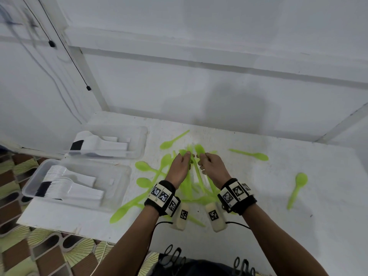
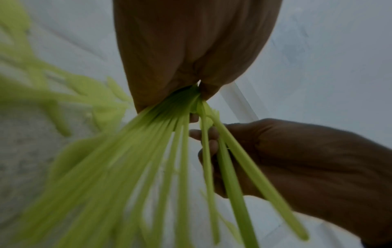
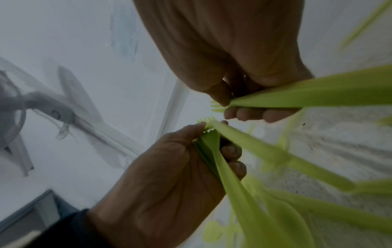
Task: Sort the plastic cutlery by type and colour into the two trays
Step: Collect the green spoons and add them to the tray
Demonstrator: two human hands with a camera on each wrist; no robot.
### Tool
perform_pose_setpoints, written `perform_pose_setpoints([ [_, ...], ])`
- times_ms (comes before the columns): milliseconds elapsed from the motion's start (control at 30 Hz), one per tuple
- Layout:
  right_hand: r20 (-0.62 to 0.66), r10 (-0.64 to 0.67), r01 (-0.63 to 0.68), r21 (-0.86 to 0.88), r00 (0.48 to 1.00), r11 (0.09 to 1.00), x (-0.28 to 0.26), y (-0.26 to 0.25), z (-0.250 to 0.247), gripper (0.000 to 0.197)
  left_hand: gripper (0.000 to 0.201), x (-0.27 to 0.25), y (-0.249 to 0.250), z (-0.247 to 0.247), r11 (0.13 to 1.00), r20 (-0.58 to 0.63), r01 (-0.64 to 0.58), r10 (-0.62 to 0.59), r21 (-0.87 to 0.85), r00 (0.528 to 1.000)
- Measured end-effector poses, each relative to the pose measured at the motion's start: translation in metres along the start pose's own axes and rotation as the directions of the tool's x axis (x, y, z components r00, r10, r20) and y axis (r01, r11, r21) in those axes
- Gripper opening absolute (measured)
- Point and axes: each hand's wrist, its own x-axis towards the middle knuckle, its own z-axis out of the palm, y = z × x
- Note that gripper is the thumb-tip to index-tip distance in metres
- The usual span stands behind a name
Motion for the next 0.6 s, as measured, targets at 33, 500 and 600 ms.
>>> perform_pose_setpoints([
  [33, 0.008, 0.013, -0.013, 0.044, 1.0, 0.999, 0.0, 0.001, -0.001, 0.029, 0.048, 0.001, -0.001, -0.001, 1.0, -0.01, 0.007, -0.007, 0.022, 1.0],
  [500, 0.278, 0.177, -0.296, 0.48, 0.944, 0.826, -0.011, -0.002, -0.008, 0.022, 0.033, 0.001, 0.0, -0.005, 0.996, 0.045, -0.06, 0.056, 0.071, 0.997],
  [600, 0.24, 0.191, -0.289, 0.493, 0.952, 0.82, -0.012, -0.003, -0.007, 0.02, 0.035, -0.002, 0.002, -0.002, 0.995, 0.076, -0.074, 0.069, 0.067, 0.995],
])
